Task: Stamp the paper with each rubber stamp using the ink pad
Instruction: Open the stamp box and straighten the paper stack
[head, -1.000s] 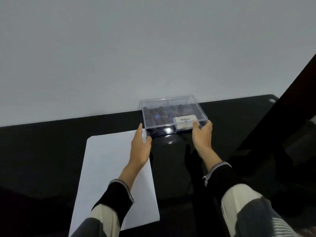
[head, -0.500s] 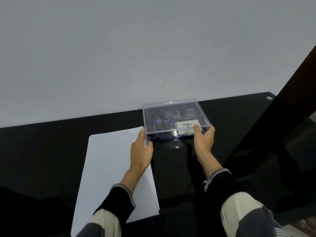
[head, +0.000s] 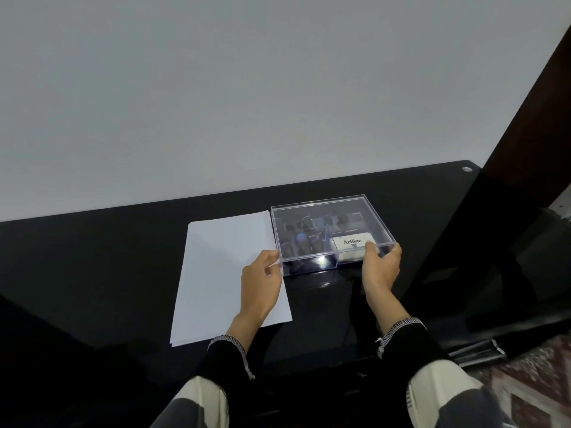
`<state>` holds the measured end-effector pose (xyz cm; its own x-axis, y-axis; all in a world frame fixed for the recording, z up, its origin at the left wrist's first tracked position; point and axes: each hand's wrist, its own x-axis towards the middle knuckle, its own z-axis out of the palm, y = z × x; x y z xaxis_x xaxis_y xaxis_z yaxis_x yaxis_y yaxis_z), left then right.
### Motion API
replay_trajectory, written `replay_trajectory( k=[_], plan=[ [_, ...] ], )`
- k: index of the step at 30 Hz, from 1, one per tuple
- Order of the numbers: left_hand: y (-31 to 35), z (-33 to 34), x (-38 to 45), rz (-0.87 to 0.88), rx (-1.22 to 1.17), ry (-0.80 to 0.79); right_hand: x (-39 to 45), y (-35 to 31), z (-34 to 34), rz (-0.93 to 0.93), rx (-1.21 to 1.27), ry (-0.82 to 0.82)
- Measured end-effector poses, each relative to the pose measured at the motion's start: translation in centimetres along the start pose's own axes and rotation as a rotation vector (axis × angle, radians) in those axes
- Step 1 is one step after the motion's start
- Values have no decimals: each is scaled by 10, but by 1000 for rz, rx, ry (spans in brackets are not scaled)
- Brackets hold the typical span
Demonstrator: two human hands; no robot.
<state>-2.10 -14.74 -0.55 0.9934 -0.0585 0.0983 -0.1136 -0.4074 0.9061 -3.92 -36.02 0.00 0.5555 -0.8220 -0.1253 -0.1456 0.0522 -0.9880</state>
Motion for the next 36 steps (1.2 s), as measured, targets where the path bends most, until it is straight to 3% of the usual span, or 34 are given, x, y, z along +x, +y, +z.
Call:
replay_trajectory(
  k=[9, 13, 16, 21, 25, 29, 36],
  plan=[
    [-3, -15, -18, 69, 64, -62, -30, -7, -17, -84, -132, -22],
    [-11, -33, -16, 65, 277, 23, -48, -16, -11, -315, -420, -36],
    [-28, -50, -14, 103, 509, 50, -61, -16, 0, -502, -596, -193],
    [-51, -61, -18, 37, 757, -86, -79, -10, 9, -723, -641, -487],
    [-51, -58, -22, 37, 799, -54, -79, -3, 8, -910, -695, -464],
    [-52, -57, -23, 24, 787, -39, -74, -10, 12, -923, -650, -455],
    [-36, -59, -11, -83, 732, -56, -72, -20, 13, -747, -403, -478]
  ],
)
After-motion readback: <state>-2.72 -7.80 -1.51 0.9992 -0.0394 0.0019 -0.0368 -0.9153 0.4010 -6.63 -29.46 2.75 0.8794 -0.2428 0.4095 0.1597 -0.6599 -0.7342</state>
